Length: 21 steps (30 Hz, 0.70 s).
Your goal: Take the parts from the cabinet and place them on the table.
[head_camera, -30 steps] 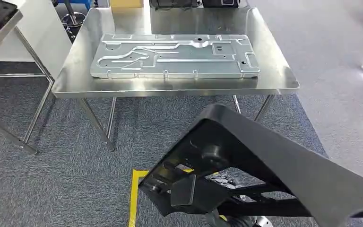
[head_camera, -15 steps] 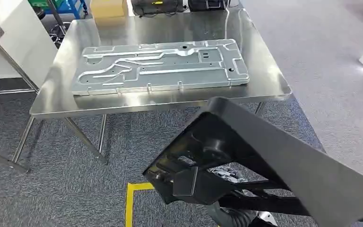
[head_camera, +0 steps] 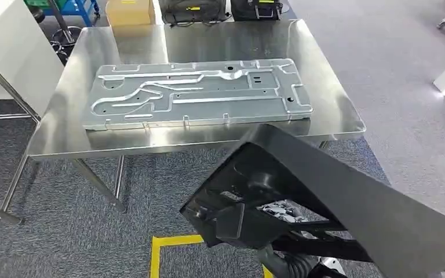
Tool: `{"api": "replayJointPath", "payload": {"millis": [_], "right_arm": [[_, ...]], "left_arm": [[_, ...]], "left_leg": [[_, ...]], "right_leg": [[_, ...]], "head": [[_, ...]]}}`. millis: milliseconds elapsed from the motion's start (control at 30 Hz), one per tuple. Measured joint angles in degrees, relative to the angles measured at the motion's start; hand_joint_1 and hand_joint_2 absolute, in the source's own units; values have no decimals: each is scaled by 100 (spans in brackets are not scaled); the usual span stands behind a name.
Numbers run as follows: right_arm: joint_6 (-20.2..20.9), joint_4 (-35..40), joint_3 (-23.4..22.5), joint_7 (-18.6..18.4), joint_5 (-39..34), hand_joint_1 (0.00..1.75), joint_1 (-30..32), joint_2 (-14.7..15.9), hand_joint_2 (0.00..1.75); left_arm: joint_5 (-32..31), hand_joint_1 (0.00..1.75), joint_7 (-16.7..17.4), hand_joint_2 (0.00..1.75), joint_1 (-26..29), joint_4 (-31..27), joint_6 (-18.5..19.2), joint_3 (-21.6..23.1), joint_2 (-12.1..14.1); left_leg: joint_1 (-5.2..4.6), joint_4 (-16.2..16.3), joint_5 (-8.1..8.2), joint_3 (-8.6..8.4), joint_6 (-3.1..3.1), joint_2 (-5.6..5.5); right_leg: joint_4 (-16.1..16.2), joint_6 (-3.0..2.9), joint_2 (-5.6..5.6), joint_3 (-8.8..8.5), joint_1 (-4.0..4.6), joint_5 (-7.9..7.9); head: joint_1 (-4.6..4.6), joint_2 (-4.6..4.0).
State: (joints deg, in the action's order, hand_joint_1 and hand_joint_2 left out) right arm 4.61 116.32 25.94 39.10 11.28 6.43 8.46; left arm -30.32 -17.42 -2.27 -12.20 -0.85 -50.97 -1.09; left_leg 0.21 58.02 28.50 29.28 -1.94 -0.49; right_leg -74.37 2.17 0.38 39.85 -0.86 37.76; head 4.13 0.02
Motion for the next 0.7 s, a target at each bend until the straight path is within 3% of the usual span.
{"api": "replayJointPath", "payload": {"millis": [33, 67, 133, 167, 200, 233, 267, 333, 367, 433, 467, 500, 533, 567, 600, 633, 667, 700], "right_arm": [[-59, 9, 22, 0, 0, 175, 5, 35, 175], [-96, 35, 46, 0, 2, 175, 15, 72, 175], [-118, 50, 90, 0, 2, 175, 24, 123, 175], [-136, 48, 113, 0, 2, 175, 29, 134, 175], [-144, 61, 129, 0, -4, 175, 45, 155, 175], [-145, 94, 142, 0, -22, 175, 44, 180, 175], [-134, 105, 166, 0, -53, 175, 13, 193, 175], [-70, 114, 210, 0, -107, 175, -31, 212, 175], [-39, 109, 225, 0, -129, 175, -66, 217, 175], [13, 90, 241, 0, -162, 175, -146, 225, 175], [37, 72, 251, 0, -168, 175, -164, 234, 175], [37, 63, 251, 0, -181, 175, -171, 239, 175], [37, 57, 251, 0, -181, 175, -188, 243, 175], [39, 39, 254, 0, -184, 175, -210, 247, 175], [43, 26, 256, 0, -190, 175, -231, 250, 175], [57, 15, 256, 0, -214, 175, -258, 254, 175], [98, -22, 260, 0, -267, 175, -311, 260, 175], [146, -44, 260, 0, -321, 175, -377, 265, 175]], "left_arm": [[9, 0, -7, 175, 11, 0, 2, -9, -7], [9, 0, -9, 175, 13, 0, 2, -18, -13], [11, 0, -11, 175, 5, 0, 2, -31, -15], [11, 0, -13, 175, 2, 0, 2, -39, -15], [20, 0, -13, 175, -10, 0, 2, -44, -15], [37, 0, -18, 175, -14, 0, 2, -61, -15], [48, 0, -20, 175, -24, 0, 0, -79, -15], [55, 0, -29, 175, -43, -2, -4, -136, -15], [55, 0, -35, 175, -47, 0, -4, -147, -24], [52, 0, -46, 175, -24, 0, -4, -166, -33], [55, 0, -53, 175, -4, 0, -4, -179, -33], [52, 0, -55, 175, 5, 0, -4, -186, -33], [55, 0, -57, 175, 15, 0, -4, -199, -33], [55, 0, -59, 175, 23, 0, -4, -216, -33], [52, 0, -59, 175, 34, 0, -4, -227, -33], [52, 0, -59, 175, 54, 0, -4, -240, -33], [48, 0, -59, 175, 60, 0, -4, -256, -33], [48, 0, -46, 175, 66, -2, -4, -265, -31]], "left_leg": [[17, 0, 77, -100, 25, -2], [32, -1, 156, -208, 47, -3], [27, 11, 297, -358, 105, -2], [15, -20, 357, -388, 151, -11], [13, -89, 414, -459, 204, 4], [10, -3, 327, -518, 246, 11], [1, 133, 216, -458, 296, 8], [33, 766, 85, -123, 341, 15], [37, 1141, 158, 148, 355, 15], [41, 1663, 651, 639, 380, 15], [41, 1747, 938, 829, 368, 15], [41, 1686, 1051, 918, 352, 16], [41, 1473, 1022, 953, 332, 16], [41, 1081, 736, 918, 312, 17], [41, 681, 266, 870, 288, 19], [37, 320, -368, 860, 262, 35], [5, 233, -481, 887, 263, 46], [-9, 251, -459, 801, 228, 42]], "right_leg": [[326, 31, -14, -26, -17, -176], [784, 51, -28, -106, -29, -529], [1444, 3, -68, -178, -21, -1486], [1404, -69, -86, -203, 10, -1342], [1406, -127, -60, -251, 21, -1390], [1464, -173, -33, -293, 8, -1371], [1493, -218, -33, -363, -2, -1340], [1579, -306, -33, -551, -24, -1269], [1594, -337, -34, -609, -19, -1219], [1599, -350, -20, -718, -13, -1108], [1598, -347, -7, -796, -13, -1039], [1598, -340, -3, -867, -12, -981], [1598, -331, -3, -966, -12, -904], [1598, -315, -5, -1086, -10, -814], [1599, -299, -9, -1181, -8, -736], [1600, -278, -10, -1227, -3, -670], [1556, -233, 27, -1287, 22, -579], [1577, -189, 27, -1328, 25, -490]], "head": [[0, 0], [0, 0], [0, 0], [-2, 0], [0, 0], [0, 0], [0, 0], [2, 0], [2, 0], [4, 0], [4, 0], [4, 0], [4, 0], [4, 0], [4, 0], [2, 0], [4, 0], [2, 0]]}}
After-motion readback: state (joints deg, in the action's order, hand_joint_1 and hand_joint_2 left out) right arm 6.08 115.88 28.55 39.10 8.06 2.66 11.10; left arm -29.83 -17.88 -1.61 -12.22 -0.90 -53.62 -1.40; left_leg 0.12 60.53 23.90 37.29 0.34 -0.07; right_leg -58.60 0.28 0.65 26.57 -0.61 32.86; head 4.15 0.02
